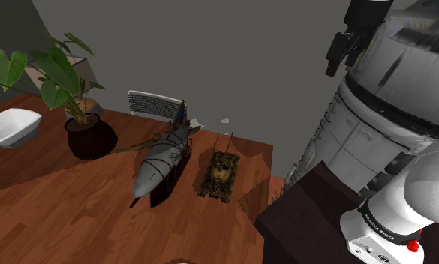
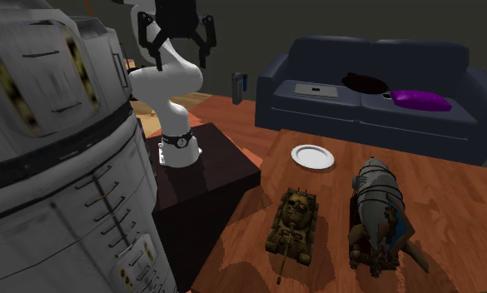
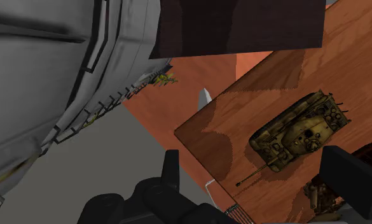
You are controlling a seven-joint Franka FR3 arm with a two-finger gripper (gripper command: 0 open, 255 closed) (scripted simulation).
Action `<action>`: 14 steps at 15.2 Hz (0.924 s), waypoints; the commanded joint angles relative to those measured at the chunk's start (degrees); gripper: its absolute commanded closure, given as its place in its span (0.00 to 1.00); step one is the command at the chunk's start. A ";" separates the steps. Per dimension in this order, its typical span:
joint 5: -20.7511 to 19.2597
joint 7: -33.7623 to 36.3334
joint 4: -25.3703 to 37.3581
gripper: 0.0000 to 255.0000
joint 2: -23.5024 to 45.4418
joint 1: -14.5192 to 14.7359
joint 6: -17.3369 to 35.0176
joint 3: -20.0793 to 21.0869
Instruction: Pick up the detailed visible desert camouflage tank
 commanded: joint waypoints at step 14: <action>8.26 23.20 -11.87 0.00 11.95 -1.14 23.24 10.34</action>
